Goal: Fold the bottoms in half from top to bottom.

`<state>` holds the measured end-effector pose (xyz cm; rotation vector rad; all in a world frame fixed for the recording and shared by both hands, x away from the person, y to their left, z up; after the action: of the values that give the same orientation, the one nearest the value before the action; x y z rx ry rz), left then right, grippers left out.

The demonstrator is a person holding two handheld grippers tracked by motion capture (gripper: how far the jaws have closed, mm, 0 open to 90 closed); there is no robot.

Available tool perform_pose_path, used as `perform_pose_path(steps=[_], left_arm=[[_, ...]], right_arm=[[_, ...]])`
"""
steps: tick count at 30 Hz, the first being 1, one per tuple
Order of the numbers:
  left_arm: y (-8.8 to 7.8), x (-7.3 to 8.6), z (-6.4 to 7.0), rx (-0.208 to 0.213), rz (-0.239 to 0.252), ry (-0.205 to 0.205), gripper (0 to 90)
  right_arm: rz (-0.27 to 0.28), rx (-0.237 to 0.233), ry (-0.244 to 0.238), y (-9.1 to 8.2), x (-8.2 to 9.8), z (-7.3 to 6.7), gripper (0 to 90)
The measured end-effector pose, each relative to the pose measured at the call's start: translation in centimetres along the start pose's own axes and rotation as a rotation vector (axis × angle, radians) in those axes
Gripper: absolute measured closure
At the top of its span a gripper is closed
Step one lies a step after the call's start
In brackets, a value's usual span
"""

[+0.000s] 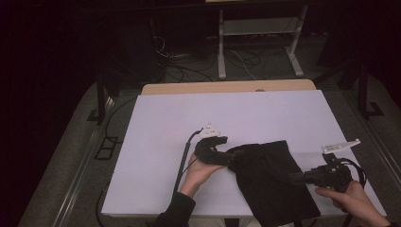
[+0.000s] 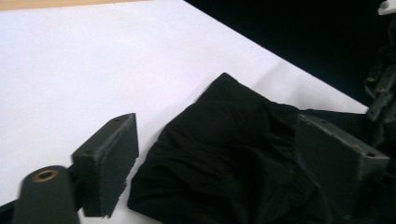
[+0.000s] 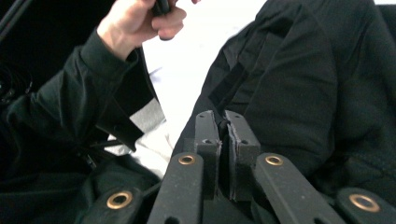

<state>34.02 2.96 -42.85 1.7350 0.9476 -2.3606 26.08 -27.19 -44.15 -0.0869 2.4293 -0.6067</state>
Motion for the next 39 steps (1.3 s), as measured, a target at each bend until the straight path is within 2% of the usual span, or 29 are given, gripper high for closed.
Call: perform_pose_path(steps=[4,9,11,13,18,21,25,29,36,39], left_arm=[[-0.2,-0.2,-0.5,-0.006,-0.001,-0.021,7.7],[-0.6,-0.2,-1.2,-0.029,-0.004,-0.03,1.0],[-0.8,-0.2,-1.5,-0.033,-0.003,-0.031,0.0],[-1.1,-0.2,-1.7,-0.039,0.0,-0.03,0.0],[-1.9,-0.2,-2.1,-0.054,0.008,-0.023,0.0],[-2.1,-0.3,-2.4,-0.062,0.022,-0.027,0.0],[-2.3,-0.3,-2.5,-0.066,0.033,-0.028,0.0],[-2.4,-0.2,-2.4,-0.067,0.042,-0.024,0.0],[-2.5,0.0,-2.6,-0.075,0.051,-0.019,0.0],[-2.5,0.2,-2.7,-0.083,0.047,-0.014,0.0]], right_arm=[[-0.049,0.011,-0.009,0.2,0.4,0.0,82.8],[-0.126,0.06,-0.017,0.6,1.1,0.6,81.5],[-0.146,0.086,-0.017,0.6,1.3,0.8,78.0],[-0.158,0.118,-0.022,0.6,1.4,1.1,69.0],[-0.122,0.155,-0.028,0.5,0.9,1.4,47.0],[-0.094,0.182,-0.035,0.4,0.2,1.7,37.7],[-0.064,0.214,-0.056,0.5,-1.1,2.1,35.9],[-0.027,0.221,-0.065,0.6,-2.7,2.5,40.7],[-0.011,0.244,-0.068,1.2,-4.7,3.5,72.4],[-0.002,0.271,-0.076,1.5,-5.4,3.8,83.1]])
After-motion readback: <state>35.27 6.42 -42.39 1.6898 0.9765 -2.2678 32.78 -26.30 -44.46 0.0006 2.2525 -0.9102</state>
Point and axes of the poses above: each handheld gripper's, and its own axes: y roughly forward along the jaws, x roughly out of its underside, z roughly to its right, the point moved 4 cm from there along y, roughly forward along the jaws, and after that the axes turned 7 degrees about y, right-handed, at the moved point
